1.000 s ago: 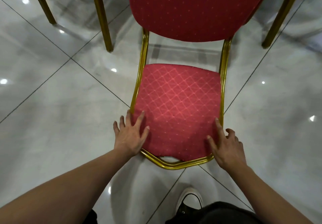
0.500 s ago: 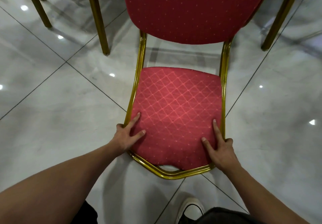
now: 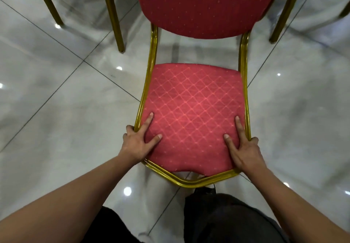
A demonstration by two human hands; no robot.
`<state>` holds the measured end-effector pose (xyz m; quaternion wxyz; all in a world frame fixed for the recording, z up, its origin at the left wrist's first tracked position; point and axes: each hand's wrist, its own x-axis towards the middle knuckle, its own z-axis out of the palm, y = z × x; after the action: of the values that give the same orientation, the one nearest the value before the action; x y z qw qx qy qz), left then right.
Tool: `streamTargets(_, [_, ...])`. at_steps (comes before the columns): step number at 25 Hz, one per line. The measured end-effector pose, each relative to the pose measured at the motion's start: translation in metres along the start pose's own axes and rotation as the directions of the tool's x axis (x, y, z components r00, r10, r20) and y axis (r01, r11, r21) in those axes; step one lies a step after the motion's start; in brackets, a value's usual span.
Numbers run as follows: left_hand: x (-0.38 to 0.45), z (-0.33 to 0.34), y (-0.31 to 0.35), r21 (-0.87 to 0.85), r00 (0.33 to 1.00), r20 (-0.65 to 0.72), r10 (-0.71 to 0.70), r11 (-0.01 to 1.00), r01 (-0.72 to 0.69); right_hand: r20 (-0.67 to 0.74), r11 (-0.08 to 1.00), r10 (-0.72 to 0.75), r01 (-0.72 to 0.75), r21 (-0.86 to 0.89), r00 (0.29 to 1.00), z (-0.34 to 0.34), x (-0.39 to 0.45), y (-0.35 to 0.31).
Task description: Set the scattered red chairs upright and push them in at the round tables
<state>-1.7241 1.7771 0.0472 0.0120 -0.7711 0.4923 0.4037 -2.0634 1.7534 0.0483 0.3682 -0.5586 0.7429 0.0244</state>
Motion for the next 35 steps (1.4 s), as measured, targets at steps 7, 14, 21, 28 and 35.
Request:
streamTargets(7, [-0.156, -0.082, 0.061, 0.173, 0.997, -0.049, -0.068, 0.982, 0.075, 0.009, 0.996, 0.034, -0.033, -0.080, 0.999, -0.097, -0.132, -0.041])
streamTargets(14, [-0.284, -0.151, 0.098, 0.174, 0.989, -0.008, -0.145, 0.974, 0.144, 0.120, 0.986, 0.091, -0.072, -0.153, 0.989, -0.188, -0.239, -0.067])
streamTargets(21, [-0.406, -0.195, 0.119, 0.221, 0.986, -0.038, -0.163, 0.961, 0.168, 0.278, 0.980, 0.128, -0.079, -0.181, 0.952, -0.255, -0.315, -0.074])
streamTargets(28, [-0.493, -0.242, 0.159, 0.217, 0.994, -0.104, 0.045, 0.976, -0.022, 0.345, 0.967, 0.186, -0.109, -0.231, 0.920, -0.330, -0.338, -0.118])
streamTargets(35, [-0.481, -0.262, 0.180, 0.196, 0.911, -0.274, 0.307, 0.946, -0.260, 0.225, 0.989, 0.150, -0.147, -0.029, 0.963, -0.374, -0.329, -0.150])
